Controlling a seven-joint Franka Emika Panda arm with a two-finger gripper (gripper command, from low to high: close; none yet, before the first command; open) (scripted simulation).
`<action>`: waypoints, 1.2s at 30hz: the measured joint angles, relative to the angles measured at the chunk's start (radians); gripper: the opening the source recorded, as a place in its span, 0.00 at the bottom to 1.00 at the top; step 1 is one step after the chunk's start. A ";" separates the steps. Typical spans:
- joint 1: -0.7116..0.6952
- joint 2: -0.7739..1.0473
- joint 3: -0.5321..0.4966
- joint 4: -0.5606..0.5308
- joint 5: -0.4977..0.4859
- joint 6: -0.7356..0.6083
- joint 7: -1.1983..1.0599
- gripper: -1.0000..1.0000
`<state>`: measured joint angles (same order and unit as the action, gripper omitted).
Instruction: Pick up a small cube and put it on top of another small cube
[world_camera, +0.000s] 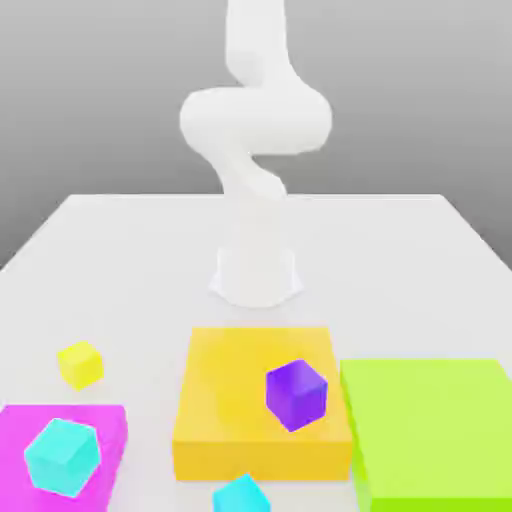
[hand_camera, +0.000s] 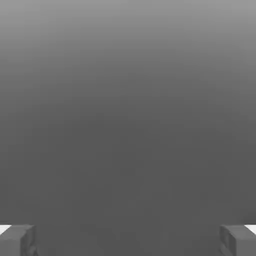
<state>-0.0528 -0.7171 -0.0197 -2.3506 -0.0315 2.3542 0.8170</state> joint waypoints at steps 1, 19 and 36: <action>-0.028 0.041 -0.009 -0.023 -0.012 0.026 0.006 0.50; -0.375 0.680 -0.304 -0.404 -0.010 0.444 -0.038 0.50; -0.589 0.990 -0.085 -0.407 0.279 0.672 -0.255 0.00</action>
<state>-0.6413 0.2734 -0.1046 -2.7577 0.2475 3.0257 0.5619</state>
